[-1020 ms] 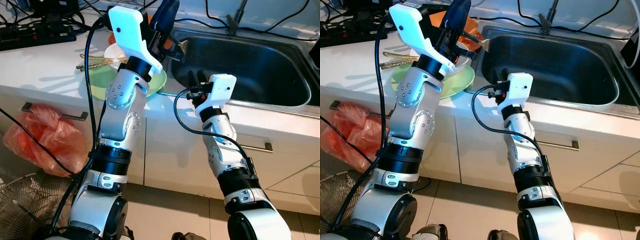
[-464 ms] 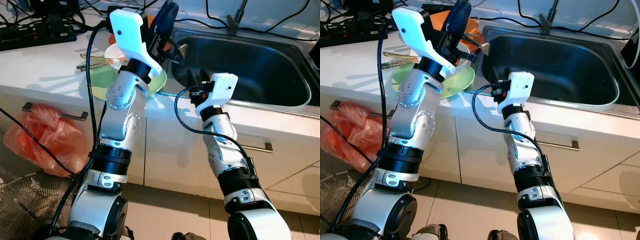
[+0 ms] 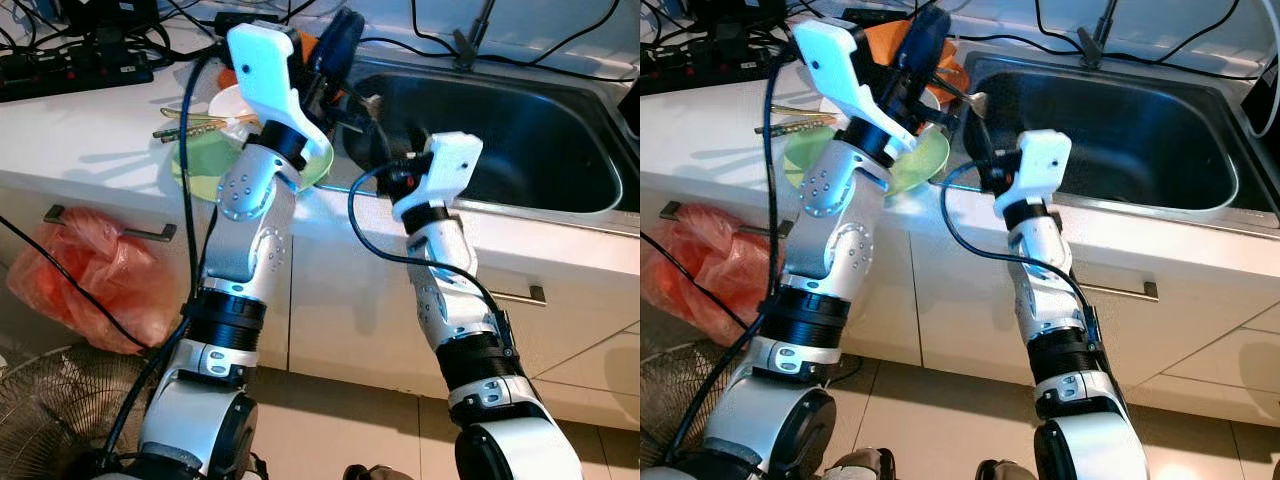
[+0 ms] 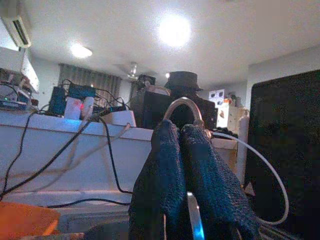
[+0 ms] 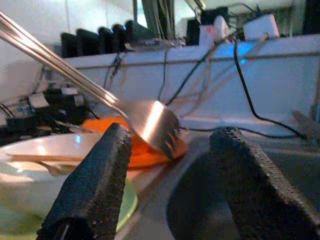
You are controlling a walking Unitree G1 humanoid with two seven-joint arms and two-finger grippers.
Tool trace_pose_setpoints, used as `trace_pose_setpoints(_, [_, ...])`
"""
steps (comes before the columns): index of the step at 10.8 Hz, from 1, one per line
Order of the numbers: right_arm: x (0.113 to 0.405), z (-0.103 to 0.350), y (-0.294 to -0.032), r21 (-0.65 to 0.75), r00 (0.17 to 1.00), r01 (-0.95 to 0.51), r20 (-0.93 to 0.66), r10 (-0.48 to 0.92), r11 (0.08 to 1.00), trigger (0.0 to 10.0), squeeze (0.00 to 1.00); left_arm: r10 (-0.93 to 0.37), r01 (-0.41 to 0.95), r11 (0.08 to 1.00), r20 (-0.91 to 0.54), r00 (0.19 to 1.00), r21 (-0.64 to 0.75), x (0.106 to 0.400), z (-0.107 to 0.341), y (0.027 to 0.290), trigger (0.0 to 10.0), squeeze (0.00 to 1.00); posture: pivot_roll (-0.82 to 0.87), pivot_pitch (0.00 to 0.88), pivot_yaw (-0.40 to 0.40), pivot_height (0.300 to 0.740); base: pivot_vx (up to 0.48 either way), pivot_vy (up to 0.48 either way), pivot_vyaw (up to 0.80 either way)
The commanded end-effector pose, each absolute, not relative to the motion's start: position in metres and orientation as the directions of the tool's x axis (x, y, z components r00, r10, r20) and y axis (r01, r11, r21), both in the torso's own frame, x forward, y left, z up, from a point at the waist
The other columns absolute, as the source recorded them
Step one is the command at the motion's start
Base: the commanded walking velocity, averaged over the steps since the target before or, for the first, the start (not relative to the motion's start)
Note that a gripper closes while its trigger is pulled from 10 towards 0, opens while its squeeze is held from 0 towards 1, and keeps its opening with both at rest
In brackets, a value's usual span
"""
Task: Kitchen organization
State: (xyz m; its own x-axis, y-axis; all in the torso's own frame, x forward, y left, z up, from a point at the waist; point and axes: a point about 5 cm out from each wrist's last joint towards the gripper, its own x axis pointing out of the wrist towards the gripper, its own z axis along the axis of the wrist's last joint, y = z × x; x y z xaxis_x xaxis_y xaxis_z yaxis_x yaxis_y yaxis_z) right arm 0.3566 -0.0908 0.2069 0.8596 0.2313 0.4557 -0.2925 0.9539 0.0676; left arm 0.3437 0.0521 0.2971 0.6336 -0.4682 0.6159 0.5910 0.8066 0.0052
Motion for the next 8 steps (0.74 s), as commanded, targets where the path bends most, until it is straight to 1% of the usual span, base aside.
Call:
trace_pose_setpoints(1, [0.355,0.216,-0.089,0.059,0.838,-0.309,0.489,0.242,0.949,10.0,0.0,-0.504,0.617,0.786,0.606,0.615,0.027,0.342,0.297,0.045,10.0,0.0,0.05,0.095,-0.027,0.74,0.0,0.0,0.0])
trace_pose_setpoints(6, [0.349,0.225,-0.081,0.037,0.801,-0.351,0.529,0.28,0.935,10.0,0.0,-0.541,0.642,0.765,0.582,0.607,0.041,0.341,0.293,0.04,10.0,0.0,0.05,0.091,-0.024,0.74,0.0,0.0,0.0])
trace_pose_setpoints(8, [0.347,0.227,-0.078,0.017,0.787,-0.368,0.539,0.301,0.93,10.0,0.0,-0.576,0.667,0.743,0.561,0.594,0.056,0.339,0.289,0.033,10.0,0.0,0.05,0.088,-0.022,0.74,0.0,0.0,0.0])
